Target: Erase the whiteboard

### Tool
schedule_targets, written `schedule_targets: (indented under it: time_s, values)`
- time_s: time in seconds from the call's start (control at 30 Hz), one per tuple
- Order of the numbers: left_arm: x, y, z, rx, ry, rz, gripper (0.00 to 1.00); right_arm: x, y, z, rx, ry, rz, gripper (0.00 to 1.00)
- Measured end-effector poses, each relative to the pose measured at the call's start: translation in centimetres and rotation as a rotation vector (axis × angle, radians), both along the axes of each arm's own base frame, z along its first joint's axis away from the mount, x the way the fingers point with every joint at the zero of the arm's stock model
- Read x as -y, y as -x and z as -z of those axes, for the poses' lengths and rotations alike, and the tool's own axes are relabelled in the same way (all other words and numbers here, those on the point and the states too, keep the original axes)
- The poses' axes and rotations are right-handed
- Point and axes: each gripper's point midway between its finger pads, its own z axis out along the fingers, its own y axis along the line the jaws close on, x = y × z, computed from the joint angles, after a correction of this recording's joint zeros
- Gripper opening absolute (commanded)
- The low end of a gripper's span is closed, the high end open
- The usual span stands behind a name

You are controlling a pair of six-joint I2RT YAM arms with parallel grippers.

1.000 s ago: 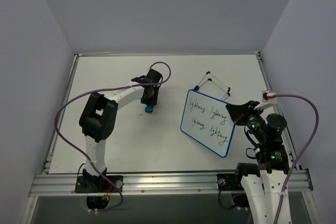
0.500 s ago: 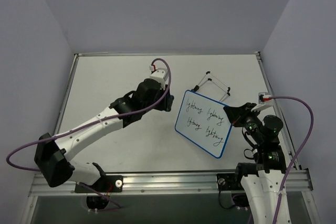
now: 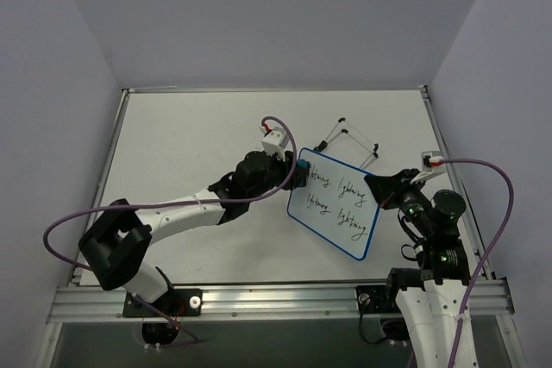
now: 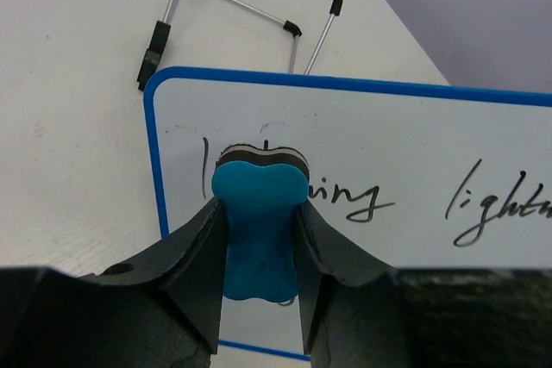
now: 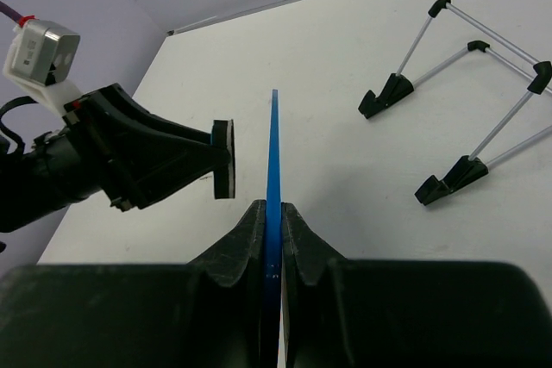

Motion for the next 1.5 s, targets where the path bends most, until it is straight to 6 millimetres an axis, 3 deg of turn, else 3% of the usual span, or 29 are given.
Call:
schedule_targets:
  time_s: [0.3, 0.97, 1.3, 1.5]
  values:
    - [1.6, -2.3, 3.5, -0.003, 0.019, -0.055, 0.02, -0.2, 0.1, -0.2, 0.010, 0.004, -0.017, 0.00]
    - [1.3, -5.6, 4.1, 0.022, 0.114, -0.156, 0.02, -0.3, -0.3, -0.5, 0.029, 0.007, -0.014, 0.00]
    - [2.7, -5.2, 3.7, 0.022, 0.158, -0.111, 0.02, -0.1, -0.4, -0.7, 0.039, 0.011, -0.002, 0.00]
    - [5.6, -2.1, 1.4, 0.043, 0.197, -0.031, 0.02, 0.2, -0.6, -0.9, 0.050, 0.018, 0.014, 0.00]
